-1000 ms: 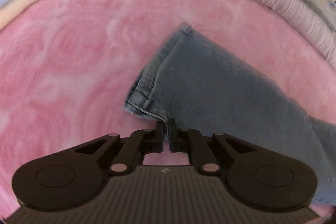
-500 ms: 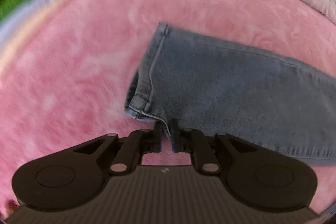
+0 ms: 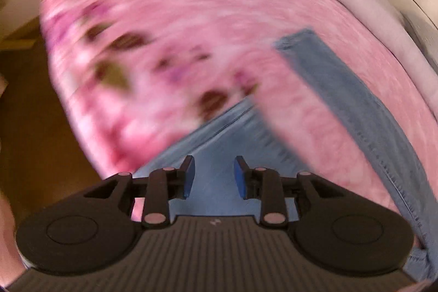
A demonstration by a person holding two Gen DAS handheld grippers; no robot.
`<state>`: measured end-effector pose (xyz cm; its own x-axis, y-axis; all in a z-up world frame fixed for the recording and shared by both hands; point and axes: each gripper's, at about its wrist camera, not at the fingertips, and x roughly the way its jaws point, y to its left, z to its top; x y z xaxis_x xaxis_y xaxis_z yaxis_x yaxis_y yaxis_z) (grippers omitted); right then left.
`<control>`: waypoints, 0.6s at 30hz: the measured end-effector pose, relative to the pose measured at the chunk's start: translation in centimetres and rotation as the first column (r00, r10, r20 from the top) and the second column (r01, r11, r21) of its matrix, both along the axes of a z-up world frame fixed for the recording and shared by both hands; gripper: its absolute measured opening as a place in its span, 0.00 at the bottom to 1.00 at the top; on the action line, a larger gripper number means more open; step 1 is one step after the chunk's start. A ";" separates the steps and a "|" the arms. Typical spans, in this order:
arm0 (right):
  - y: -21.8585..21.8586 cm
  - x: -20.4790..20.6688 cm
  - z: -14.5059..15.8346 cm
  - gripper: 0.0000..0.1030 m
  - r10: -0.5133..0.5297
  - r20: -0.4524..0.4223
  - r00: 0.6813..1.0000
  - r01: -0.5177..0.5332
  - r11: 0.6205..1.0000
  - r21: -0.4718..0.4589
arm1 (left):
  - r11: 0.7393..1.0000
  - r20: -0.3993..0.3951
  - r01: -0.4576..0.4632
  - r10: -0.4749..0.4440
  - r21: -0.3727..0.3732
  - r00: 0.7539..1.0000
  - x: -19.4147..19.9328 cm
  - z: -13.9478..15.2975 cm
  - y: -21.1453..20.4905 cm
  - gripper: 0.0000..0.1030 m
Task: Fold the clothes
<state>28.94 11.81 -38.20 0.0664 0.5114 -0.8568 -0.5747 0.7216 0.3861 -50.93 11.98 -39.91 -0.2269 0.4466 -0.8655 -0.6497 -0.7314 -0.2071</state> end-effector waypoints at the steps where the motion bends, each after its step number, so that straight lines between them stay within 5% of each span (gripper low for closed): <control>1: -0.6 1.1 0.0 0.49 -0.013 -0.005 1.000 0.013 1.000 0.000 | 0.999 0.026 -0.045 0.045 0.007 0.999 -0.2 -0.3 -1.2 0.27; 3: -1.6 2.9 -0.1 0.58 -0.046 -0.024 0.999 0.046 0.999 0.002 | 0.991 0.074 -0.130 0.128 0.019 0.989 -0.5 -0.9 -3.0 0.28; 8: -3.1 4.8 -1.4 0.60 -0.114 -0.102 0.988 0.117 0.993 0.026 | 0.972 0.142 -0.232 0.224 0.044 0.964 -1.2 -2.7 -4.5 0.28; 13: -3.2 5.0 -3.3 0.60 -0.152 -0.152 0.977 0.163 0.984 0.065 | 0.973 0.111 -0.219 0.209 0.079 0.972 -1.1 -3.6 -3.2 0.27; 15: -3.1 5.2 -3.9 0.60 -0.181 -0.167 0.969 0.198 0.976 0.087 | 0.980 0.110 -0.173 0.161 0.102 0.981 -1.1 -3.5 -2.4 0.04; 18: -2.8 5.9 -4.5 0.61 -0.225 -0.180 0.957 0.249 0.961 0.122 | 0.992 0.070 -0.083 0.077 0.091 0.995 -0.8 -2.5 -0.6 0.04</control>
